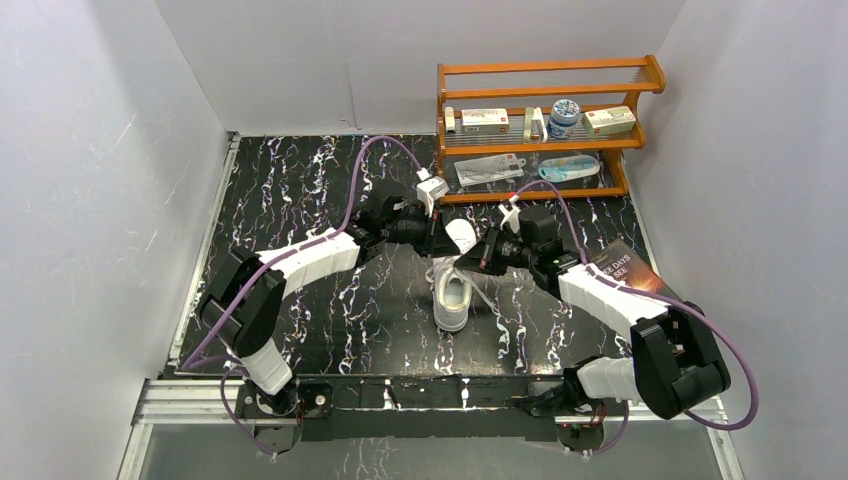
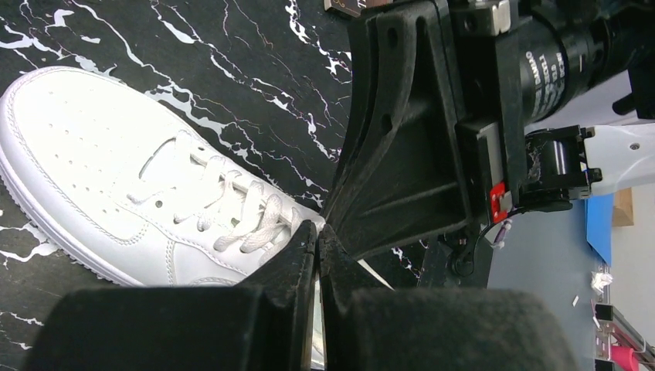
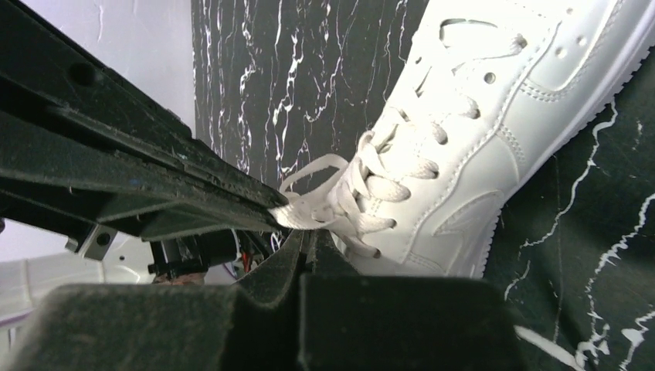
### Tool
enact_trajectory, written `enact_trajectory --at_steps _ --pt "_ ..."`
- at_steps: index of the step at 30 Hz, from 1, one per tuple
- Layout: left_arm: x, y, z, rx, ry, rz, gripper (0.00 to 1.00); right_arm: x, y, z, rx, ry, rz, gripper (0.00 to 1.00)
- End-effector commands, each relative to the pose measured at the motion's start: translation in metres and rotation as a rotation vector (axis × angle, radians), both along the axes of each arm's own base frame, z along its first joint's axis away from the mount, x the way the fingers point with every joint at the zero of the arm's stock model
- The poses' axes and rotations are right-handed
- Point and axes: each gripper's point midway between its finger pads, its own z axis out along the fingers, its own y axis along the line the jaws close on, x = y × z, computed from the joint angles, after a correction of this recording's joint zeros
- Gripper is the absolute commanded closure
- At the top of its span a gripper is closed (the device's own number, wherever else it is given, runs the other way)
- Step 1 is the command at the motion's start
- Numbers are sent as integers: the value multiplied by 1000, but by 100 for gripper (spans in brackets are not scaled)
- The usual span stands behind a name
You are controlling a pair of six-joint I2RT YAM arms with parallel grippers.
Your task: Tie the shoes
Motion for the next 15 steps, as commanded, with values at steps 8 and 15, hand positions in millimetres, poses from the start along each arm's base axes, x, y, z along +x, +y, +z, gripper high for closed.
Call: enact_trajectory --at_steps 8,15 --pt "-14 5 25 -56 -5 1 100 28 11 12 -46 -83 -299 100" --pt "-17 5 23 -59 29 10 100 41 -2 14 -91 -105 -442 100"
